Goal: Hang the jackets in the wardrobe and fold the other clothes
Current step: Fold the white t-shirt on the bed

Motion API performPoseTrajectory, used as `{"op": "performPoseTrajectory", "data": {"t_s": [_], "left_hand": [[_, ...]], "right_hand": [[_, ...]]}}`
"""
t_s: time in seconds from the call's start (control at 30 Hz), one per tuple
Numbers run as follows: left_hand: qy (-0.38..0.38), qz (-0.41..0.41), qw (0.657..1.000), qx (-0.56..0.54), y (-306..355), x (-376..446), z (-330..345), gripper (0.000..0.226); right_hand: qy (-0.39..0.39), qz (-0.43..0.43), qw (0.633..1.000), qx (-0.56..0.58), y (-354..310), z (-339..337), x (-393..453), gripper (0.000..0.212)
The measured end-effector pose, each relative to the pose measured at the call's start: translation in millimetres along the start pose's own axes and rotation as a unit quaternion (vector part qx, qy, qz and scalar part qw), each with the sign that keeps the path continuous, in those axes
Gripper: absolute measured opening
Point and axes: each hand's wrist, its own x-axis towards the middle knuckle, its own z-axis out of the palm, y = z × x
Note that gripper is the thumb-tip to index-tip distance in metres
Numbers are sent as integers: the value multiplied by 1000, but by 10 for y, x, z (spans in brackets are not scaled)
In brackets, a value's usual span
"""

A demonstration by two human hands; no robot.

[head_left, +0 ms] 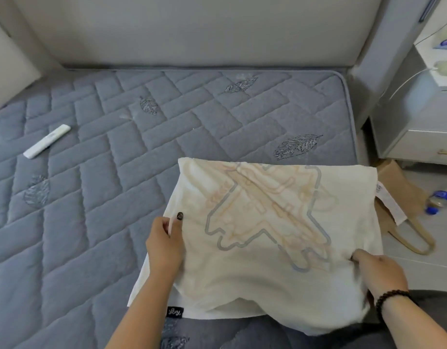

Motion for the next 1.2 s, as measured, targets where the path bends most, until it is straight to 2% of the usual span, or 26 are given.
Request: {"op": "performPoseTrajectory", "data": {"t_s": [0.03,0.13,0.33,0.4,0.47,0.5,0.57,0.63,0.73,0.77,0.83,0.93,1.0,1.1,1.2], "left_hand": [[27,0,1000,-9,-33,-32,-45,30],[77,-14,997,-10,-195,-79,-177,31],[62,-14,991,118,-132,-26,-146,27],[11,5,991,133,-32,-22,-75,32],[-72,40,987,136,25,-47,-51,42],[-108,39,986,123,13,-52,-83,47],[-160,-14,984,78,-63,-36,-214,52],[-214,-76,974,9,-165,-22,-399,58],[-274,-132,950,-64,-234,-81,-567,47],[-274,-135,948,-92,-241,-129,-571,40],[-226,-138,956,-124,-277,-212,-515,33],[-114,-111,986,-45,-304,-378,-400,39],[-57,-108,992,21,-316,-478,-363,49],[-39,-89,987,129,-271,-557,-396,47],[-52,-68,971,222,-140,-618,-426,32]], "right_hand": [[-7,4,1000,-6,-24,-2,9,41],[-24,15,999,-29,-68,-14,55,45],[-16,40,999,4,12,-80,122,27],[-9,26,999,29,69,-86,136,22],[3,15,999,48,112,-88,155,21],[12,8,998,59,128,-85,168,22],[11,-1,996,91,143,-109,166,27],[-45,5,990,136,160,-140,139,36],[-168,30,967,191,201,-162,8,22],[-190,21,966,175,232,-153,-25,20],[-203,13,968,144,286,-130,-81,17],[-207,0,967,152,345,-152,-144,12],[-182,-35,976,117,398,-174,-157,9],[-138,-72,988,-2,462,-237,-223,23],[-155,-64,986,-25,521,-317,-271,33]]}}
